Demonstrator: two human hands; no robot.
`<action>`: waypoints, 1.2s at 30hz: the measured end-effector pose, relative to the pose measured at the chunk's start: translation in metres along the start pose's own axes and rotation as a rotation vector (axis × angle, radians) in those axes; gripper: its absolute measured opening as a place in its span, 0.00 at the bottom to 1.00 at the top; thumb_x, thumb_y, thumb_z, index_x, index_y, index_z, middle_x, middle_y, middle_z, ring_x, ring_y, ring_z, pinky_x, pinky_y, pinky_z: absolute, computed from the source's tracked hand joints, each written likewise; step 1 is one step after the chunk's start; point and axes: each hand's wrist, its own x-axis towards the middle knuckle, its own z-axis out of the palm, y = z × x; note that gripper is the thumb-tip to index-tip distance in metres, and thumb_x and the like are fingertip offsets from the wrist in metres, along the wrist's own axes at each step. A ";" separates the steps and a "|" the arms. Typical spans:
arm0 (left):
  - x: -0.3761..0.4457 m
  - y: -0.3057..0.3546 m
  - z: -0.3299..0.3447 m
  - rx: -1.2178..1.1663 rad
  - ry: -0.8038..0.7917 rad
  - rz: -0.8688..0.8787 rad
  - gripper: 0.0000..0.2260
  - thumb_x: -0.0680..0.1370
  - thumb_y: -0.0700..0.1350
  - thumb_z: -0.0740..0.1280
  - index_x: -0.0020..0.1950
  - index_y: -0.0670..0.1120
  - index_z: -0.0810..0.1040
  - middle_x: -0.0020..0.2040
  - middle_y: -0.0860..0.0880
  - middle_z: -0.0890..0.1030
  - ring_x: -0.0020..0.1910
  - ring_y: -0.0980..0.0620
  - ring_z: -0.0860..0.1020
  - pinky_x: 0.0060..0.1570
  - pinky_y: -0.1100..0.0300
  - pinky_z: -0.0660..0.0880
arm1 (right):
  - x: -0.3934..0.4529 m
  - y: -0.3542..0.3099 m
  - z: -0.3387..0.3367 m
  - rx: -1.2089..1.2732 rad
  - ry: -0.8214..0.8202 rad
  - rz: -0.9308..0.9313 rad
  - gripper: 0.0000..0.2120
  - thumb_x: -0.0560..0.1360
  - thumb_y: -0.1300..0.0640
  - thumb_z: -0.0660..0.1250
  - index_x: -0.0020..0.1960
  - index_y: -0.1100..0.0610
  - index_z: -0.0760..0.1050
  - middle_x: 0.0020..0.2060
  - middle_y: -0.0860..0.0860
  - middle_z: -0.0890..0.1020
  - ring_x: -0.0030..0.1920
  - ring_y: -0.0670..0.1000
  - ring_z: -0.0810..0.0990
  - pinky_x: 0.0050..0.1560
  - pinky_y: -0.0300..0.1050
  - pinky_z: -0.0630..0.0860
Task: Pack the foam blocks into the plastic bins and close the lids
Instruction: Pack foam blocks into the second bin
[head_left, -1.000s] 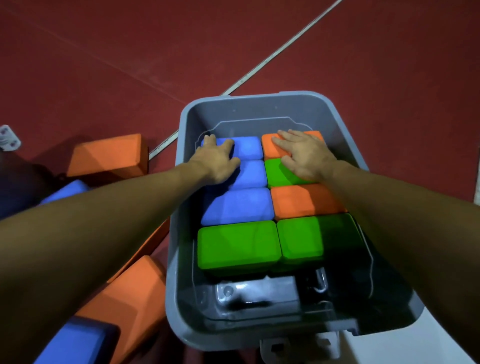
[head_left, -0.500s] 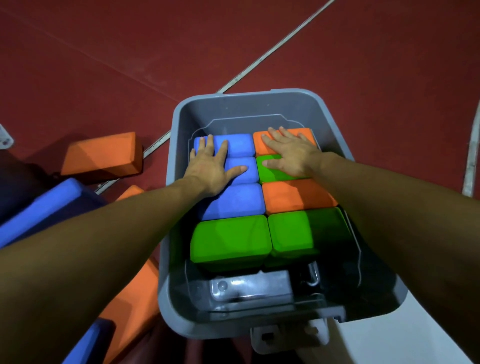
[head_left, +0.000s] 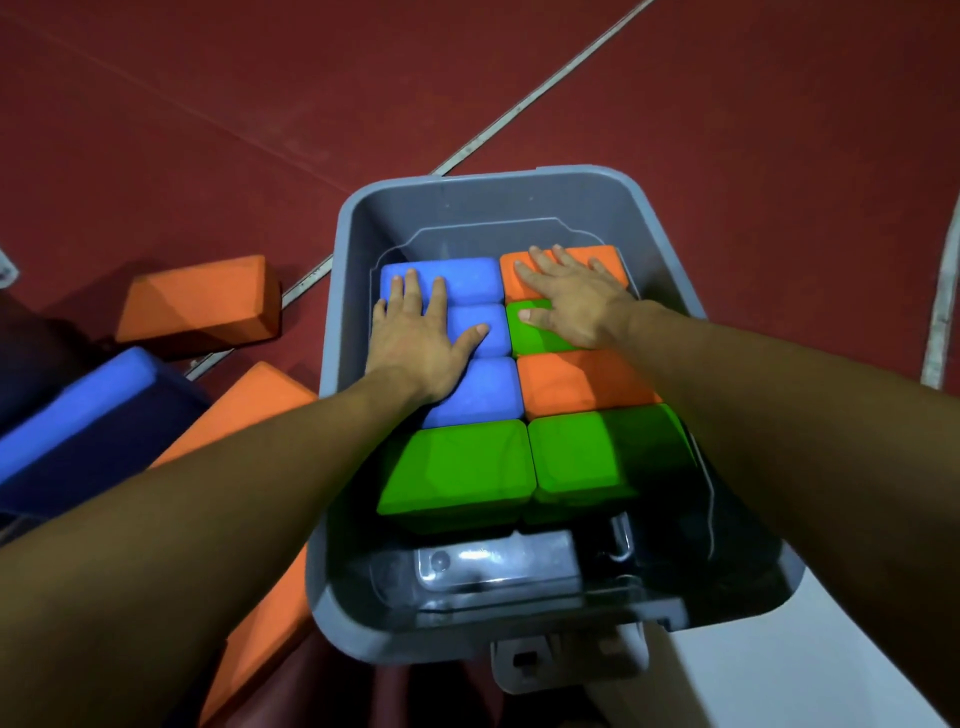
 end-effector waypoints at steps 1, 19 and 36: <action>0.000 0.000 0.000 0.002 0.003 0.000 0.37 0.79 0.68 0.48 0.81 0.46 0.49 0.80 0.39 0.47 0.79 0.41 0.45 0.76 0.44 0.46 | 0.000 -0.001 0.001 -0.006 0.006 0.000 0.32 0.82 0.40 0.54 0.80 0.47 0.46 0.80 0.48 0.44 0.79 0.54 0.43 0.76 0.62 0.44; -0.051 0.024 -0.113 -0.100 -0.044 0.080 0.35 0.77 0.62 0.64 0.75 0.40 0.64 0.73 0.38 0.67 0.72 0.39 0.66 0.69 0.47 0.66 | -0.094 -0.025 -0.088 0.008 0.152 0.045 0.40 0.75 0.40 0.67 0.80 0.46 0.50 0.71 0.60 0.71 0.70 0.62 0.70 0.66 0.52 0.70; -0.156 0.065 -0.216 -0.010 -0.021 0.169 0.32 0.79 0.59 0.64 0.76 0.40 0.63 0.73 0.39 0.69 0.72 0.41 0.67 0.68 0.53 0.64 | -0.261 -0.041 -0.160 0.088 0.277 0.005 0.38 0.76 0.41 0.67 0.80 0.51 0.54 0.76 0.53 0.65 0.73 0.56 0.66 0.71 0.46 0.65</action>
